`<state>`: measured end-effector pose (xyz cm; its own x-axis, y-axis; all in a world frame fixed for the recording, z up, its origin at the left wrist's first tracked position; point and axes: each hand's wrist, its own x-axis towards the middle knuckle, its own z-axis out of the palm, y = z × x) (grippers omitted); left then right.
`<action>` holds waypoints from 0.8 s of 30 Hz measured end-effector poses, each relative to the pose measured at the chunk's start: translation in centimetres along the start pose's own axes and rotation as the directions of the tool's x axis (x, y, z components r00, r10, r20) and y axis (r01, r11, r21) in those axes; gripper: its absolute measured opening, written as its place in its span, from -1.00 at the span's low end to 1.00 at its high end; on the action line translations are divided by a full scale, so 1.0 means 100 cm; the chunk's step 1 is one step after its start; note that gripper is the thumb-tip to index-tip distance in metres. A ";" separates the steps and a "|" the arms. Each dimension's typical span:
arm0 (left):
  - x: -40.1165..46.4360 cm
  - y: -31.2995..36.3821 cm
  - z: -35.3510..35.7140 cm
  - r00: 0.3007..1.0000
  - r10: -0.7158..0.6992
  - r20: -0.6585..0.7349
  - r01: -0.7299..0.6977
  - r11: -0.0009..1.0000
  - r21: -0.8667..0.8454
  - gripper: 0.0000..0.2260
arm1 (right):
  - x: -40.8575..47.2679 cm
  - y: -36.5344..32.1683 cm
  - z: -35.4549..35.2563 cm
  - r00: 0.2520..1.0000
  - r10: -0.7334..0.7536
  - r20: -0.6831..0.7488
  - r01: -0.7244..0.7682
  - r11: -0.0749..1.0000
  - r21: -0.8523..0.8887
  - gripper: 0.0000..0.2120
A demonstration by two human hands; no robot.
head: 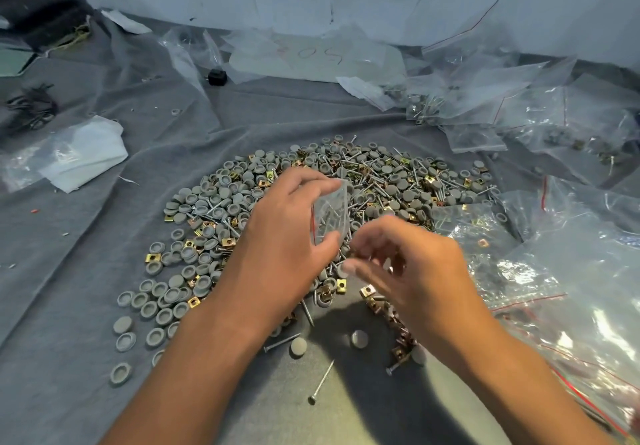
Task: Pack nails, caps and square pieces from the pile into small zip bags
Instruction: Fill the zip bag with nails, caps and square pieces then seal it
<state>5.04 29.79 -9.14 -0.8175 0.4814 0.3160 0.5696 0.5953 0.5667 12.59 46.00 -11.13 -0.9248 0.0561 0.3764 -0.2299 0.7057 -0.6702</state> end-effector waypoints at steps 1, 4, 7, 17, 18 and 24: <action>0.000 0.000 0.001 1.000 0.004 0.001 -0.004 1.000 0.000 -0.46 | 0.001 -0.002 0.000 0.994 -0.041 -0.103 0.044 0.999 0.028 -0.79; 0.001 0.000 0.003 1.000 0.016 0.016 -0.016 1.000 0.015 -0.46 | 0.008 -0.009 0.002 0.949 -0.140 -0.281 0.141 0.990 -0.018 -0.84; 0.001 0.000 0.004 0.999 0.022 0.036 -0.021 1.000 -0.006 -0.43 | 0.013 -0.008 0.010 0.951 -0.179 -0.253 0.152 0.981 -0.121 -0.88; 0.000 0.001 -0.003 1.000 -0.011 0.001 0.011 1.000 -0.003 -0.47 | -0.003 0.008 0.015 0.967 0.166 0.193 -0.117 0.963 -0.242 -0.84; 0.000 0.001 -0.003 1.000 -0.014 0.001 0.014 1.000 0.000 -0.47 | -0.008 0.010 0.020 0.948 0.183 0.259 -0.098 0.946 -0.310 -0.79; 0.000 0.000 -0.003 1.000 -0.016 -0.002 0.016 1.000 0.004 -0.47 | -0.011 0.010 0.033 0.950 0.188 0.251 -0.102 0.943 -0.318 -0.82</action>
<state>5.01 29.66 -8.90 -0.8268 0.4707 0.3079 0.5566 0.6054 0.5689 12.32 44.30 -14.34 -0.9975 0.0083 0.0707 -0.0257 0.8840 -0.4668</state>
